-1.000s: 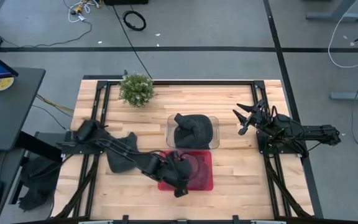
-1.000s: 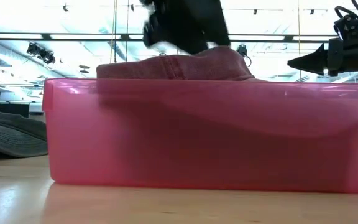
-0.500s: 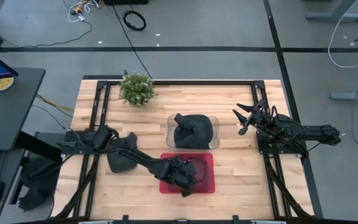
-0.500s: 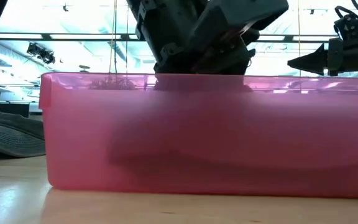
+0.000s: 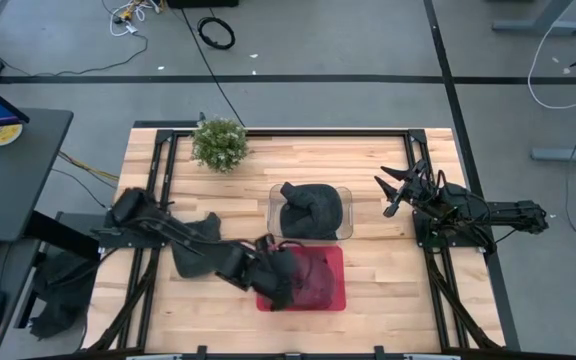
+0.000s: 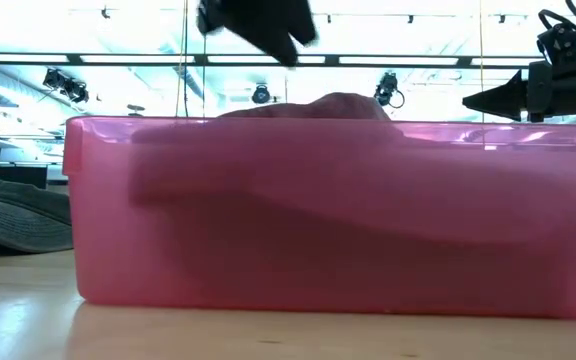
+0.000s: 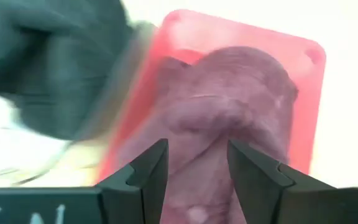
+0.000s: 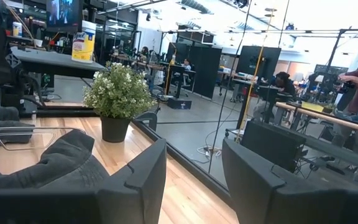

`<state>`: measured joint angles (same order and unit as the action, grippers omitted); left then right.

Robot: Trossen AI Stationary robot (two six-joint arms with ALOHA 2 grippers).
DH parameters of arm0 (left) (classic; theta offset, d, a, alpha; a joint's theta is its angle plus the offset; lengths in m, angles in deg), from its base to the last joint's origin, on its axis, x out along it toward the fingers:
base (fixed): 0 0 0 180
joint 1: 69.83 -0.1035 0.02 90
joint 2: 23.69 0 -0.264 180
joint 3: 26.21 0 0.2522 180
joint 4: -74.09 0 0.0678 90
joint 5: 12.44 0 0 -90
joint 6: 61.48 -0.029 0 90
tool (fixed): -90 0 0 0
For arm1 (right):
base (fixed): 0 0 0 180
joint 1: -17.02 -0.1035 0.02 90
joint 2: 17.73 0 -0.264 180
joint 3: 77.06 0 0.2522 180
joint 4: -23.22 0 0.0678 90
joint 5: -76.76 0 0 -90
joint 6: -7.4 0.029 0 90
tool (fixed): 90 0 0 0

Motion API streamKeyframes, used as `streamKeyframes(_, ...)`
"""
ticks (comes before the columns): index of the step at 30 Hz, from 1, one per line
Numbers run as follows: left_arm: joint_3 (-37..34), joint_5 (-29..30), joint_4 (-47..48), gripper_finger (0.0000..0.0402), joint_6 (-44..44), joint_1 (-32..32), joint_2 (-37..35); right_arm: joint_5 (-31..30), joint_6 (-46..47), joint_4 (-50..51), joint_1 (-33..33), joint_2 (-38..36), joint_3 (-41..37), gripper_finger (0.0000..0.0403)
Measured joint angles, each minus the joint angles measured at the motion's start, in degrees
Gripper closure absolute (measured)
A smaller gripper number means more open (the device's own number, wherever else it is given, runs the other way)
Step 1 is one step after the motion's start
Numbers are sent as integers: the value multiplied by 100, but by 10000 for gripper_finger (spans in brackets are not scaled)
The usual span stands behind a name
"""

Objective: Pick & Place hat
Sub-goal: Put the black cap into the transparent bin

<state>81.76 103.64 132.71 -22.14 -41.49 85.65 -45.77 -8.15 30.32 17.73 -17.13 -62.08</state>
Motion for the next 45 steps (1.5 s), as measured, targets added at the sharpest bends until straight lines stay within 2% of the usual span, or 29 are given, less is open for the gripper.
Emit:
streamKeyframes(4,2,946,855,232,-4,366,-290,0,0,-3,-2,0,0,243)
streamKeyframes(6,2,1264,1343,232,501,582,-413,0,0,-2,-2,0,0,243)
streamKeyframes(9,4,1920,1732,232,967,924,-479,0,0,-4,-2,0,0,243)
streamKeyframes(13,4,2635,2020,232,979,1281,-479,0,0,-4,-1,0,0,243)
streamKeyframes(17,4,2526,2474,232,1169,1370,-479,0,0,-4,0,0,0,243)
streamKeyframes(21,5,2003,3149,232,2053,1420,-522,0,0,-4,0,0,0,243)
streamKeyframes(29,-13,2007,4470,232,3438,1752,-599,0,0,-6,-2,0,0,243)
streamKeyframes(35,-204,1773,4498,246,3385,1704,-792,2,0,-8,0,0,0,243)
streamKeyframes(39,-934,1655,4509,260,3454,1471,-1178,0,0,30,-1,2,0,243)
streamKeyframes(45,-2553,1068,4300,268,3977,1125,-2187,2,0,22,-2,2,0,243)
